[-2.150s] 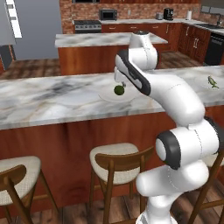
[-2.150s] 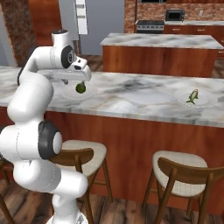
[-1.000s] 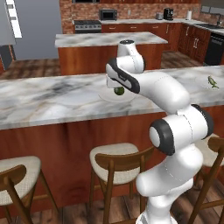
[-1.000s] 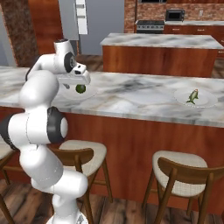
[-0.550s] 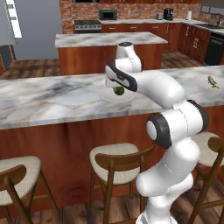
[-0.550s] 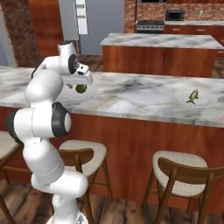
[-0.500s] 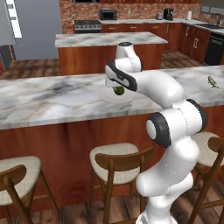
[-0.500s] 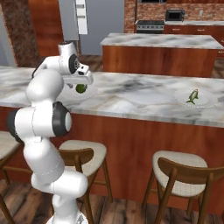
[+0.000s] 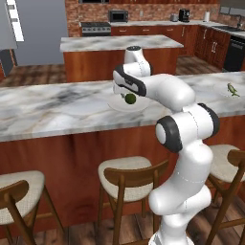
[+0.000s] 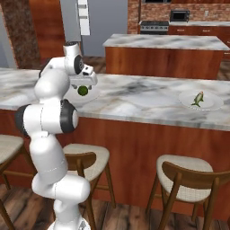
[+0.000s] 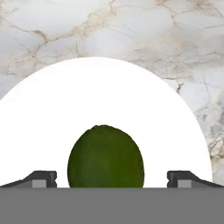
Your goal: Transport the fish and lime to the fridge. Place the fish on the rack containing meat and place the lime on the rack containing the vegetable, ensuring meats and vegetables are on different racks.
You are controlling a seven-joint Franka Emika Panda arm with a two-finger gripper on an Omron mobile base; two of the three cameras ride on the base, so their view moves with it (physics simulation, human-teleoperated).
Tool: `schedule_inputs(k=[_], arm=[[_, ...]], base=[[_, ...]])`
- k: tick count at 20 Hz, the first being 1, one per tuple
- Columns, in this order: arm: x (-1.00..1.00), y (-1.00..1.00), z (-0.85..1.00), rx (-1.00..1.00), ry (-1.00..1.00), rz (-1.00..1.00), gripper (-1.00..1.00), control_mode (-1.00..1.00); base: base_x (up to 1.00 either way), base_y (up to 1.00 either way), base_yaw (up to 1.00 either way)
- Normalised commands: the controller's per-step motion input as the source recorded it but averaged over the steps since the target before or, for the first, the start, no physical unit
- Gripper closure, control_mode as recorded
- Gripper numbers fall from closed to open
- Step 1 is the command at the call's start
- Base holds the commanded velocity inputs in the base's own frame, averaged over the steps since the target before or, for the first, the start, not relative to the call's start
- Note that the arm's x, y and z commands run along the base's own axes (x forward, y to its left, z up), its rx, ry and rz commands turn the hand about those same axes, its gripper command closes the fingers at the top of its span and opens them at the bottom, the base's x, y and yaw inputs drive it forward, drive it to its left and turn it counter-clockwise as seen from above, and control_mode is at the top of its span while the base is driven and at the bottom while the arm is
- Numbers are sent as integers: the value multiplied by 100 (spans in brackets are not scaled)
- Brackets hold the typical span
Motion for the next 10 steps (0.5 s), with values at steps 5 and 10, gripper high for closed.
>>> schedule_inputs(k=[5, 10], arm=[[13, 3, -12, 0, 0, 0, -100, -100], [-7, 1, -1, 0, 1, 0, -100, -100]], base=[[0, 0, 0], [0, 0, 0]])
